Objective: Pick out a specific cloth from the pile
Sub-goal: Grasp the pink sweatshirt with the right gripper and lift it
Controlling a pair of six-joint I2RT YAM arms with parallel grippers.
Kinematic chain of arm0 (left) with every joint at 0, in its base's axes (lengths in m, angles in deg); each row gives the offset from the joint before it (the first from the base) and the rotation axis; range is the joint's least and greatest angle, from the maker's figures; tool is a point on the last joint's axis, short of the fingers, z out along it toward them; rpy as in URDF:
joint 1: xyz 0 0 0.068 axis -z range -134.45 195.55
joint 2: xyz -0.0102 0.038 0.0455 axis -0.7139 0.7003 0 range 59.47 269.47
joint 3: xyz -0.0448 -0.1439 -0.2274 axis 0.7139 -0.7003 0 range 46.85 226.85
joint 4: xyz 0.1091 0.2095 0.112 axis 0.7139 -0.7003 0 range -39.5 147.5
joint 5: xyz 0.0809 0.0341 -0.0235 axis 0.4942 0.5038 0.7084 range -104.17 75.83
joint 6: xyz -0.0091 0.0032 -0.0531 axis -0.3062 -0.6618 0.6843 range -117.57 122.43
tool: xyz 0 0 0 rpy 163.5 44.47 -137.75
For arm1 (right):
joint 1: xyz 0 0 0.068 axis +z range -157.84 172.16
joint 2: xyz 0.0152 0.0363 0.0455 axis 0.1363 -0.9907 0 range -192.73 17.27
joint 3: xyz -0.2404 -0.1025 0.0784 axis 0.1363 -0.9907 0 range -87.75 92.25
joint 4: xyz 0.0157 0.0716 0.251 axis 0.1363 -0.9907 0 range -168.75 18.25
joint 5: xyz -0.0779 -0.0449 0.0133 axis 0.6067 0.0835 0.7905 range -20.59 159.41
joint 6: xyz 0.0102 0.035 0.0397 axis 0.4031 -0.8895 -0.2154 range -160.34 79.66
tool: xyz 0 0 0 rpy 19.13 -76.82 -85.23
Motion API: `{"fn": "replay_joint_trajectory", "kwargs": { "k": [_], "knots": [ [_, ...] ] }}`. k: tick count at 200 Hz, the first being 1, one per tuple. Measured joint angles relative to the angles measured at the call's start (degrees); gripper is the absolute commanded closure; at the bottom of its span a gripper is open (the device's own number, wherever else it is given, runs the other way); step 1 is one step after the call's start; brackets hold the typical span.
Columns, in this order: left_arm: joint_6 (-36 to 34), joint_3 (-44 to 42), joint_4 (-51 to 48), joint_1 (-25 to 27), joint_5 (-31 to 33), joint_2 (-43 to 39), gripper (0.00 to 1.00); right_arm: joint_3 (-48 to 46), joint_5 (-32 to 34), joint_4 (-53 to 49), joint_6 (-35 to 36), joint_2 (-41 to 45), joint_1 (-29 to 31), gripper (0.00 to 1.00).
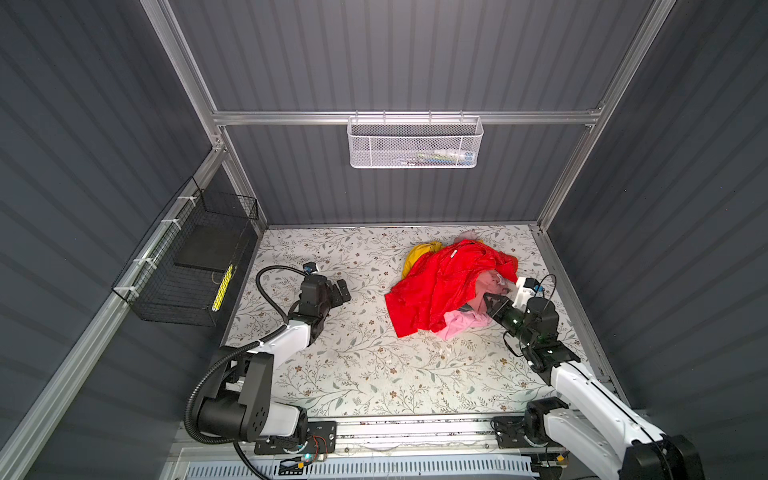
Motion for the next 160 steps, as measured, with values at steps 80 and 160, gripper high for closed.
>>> {"fn": "replay_joint_trajectory", "kwargs": {
  "k": [80,160],
  "knots": [
    [-2.0,0.0,-2.4,2.2,0.9,-0.3,0.0,9.2,0.3,-7.8,4.3,3.8,0.0,1.0],
    [-5.9,3.6,-4.7,8.3,4.4,1.1,0.0,16.6,0.1,-13.8,8.5,5.5,0.1,1.0]
  ]
}}
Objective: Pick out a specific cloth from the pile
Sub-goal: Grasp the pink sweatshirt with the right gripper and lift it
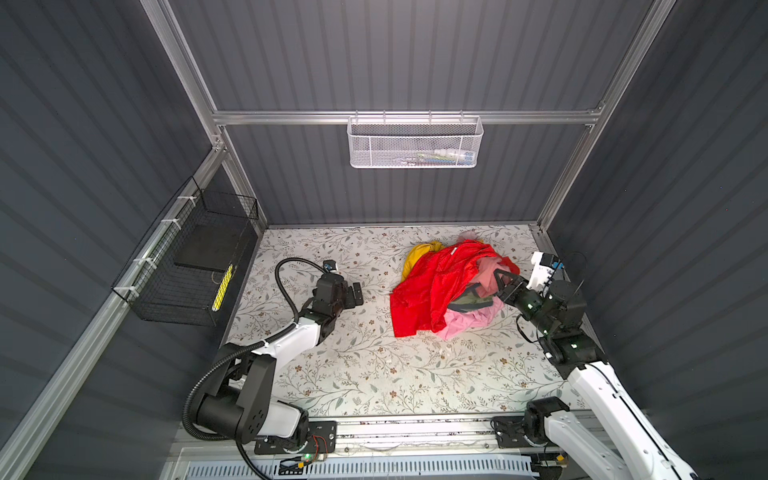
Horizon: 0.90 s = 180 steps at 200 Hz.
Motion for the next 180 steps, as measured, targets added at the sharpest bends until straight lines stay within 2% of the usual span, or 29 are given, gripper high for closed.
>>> {"fn": "replay_joint_trajectory", "kwargs": {
  "k": [111,180],
  "knots": [
    [-1.9,2.6,-1.2,4.0,1.2,3.1,0.0,8.2,-0.9,-8.6,5.8,1.0,0.0,1.0],
    [-1.9,4.4,-1.2,4.1,1.0,4.1,0.0,22.8,-2.2,-17.6,10.4,-3.3,0.1,1.0]
  ]
}}
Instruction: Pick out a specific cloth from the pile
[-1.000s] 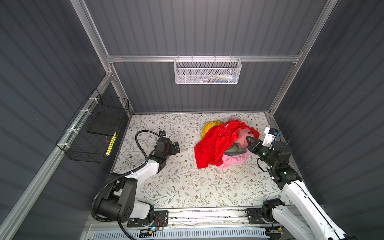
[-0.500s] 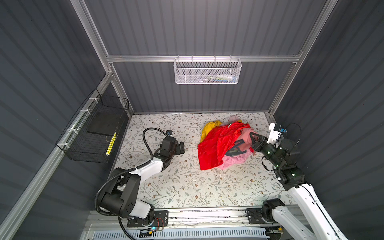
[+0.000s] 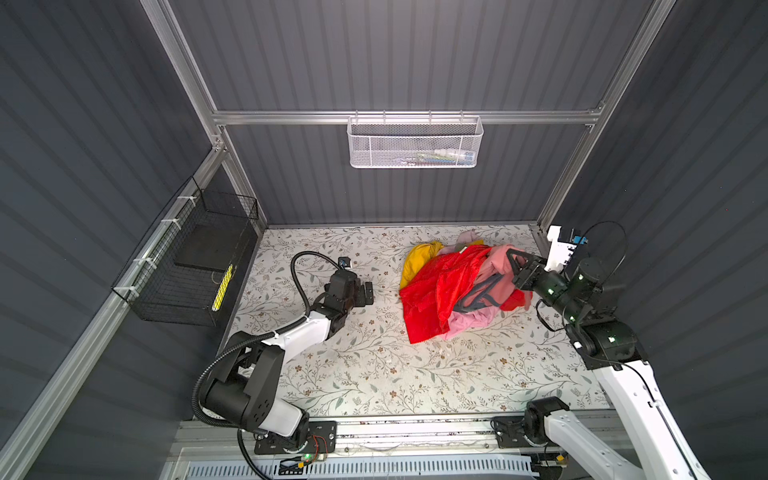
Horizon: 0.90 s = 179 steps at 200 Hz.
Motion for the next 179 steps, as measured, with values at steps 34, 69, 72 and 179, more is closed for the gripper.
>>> {"fn": "replay_joint_trajectory", "kwargs": {
  "k": [34,69,72,179],
  "knots": [
    [0.0,0.6,-0.1,0.3,-1.0,1.1,0.0,6.3,-1.4,-3.4,1.4,-6.5,0.9,1.0],
    [0.0,1.8,-0.5,0.7,-1.9,2.0,0.0,8.1,-1.1,-4.7,2.8,-15.0,3.2,1.0],
    [0.0,1.9,-0.6,0.7,-2.0,2.1,0.0,8.1,-1.0,-4.6,2.9,-16.0,3.4,1.0],
    [1.9,6.4,-7.8,0.8,-5.4,7.9,0.0,14.8,0.8,-7.0,9.0,-42.8,4.3,0.96]
  ]
}}
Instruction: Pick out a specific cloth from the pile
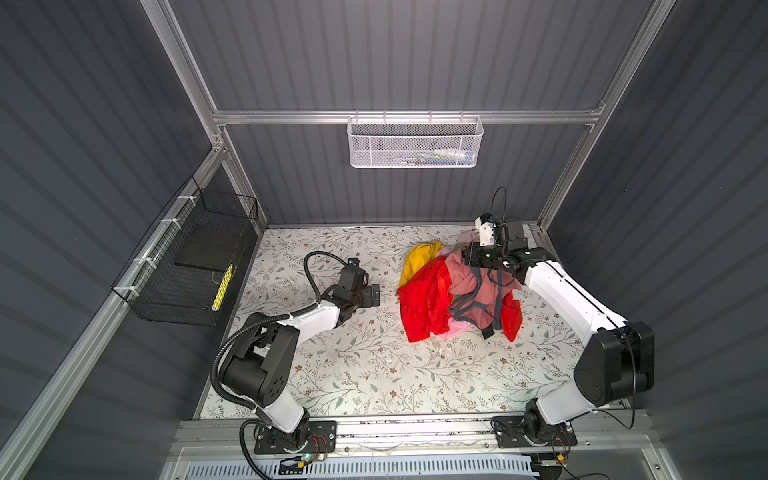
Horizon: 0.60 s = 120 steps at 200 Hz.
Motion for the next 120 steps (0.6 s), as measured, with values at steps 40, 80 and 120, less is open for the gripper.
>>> {"fn": "replay_joint_trajectory", "kwargs": {
  "k": [40,80,120],
  "knots": [
    [-2.3,1.5,-2.2,4.2,0.9,-0.5,0.0,-3.6,-1.1,1.0,0.8,1.7,0.0,0.57],
    [-5.0,3.8,-3.1,8.6,3.3,-4.7,0.0,-3.5,0.1,0.6,2.9,2.0,0.1,0.08],
    [-6.6,6.9,-4.0,9.9,4.8,-7.0,0.0,-3.7,4.1,-1.1,4.9,7.0,0.1,0.01]
  ]
}}
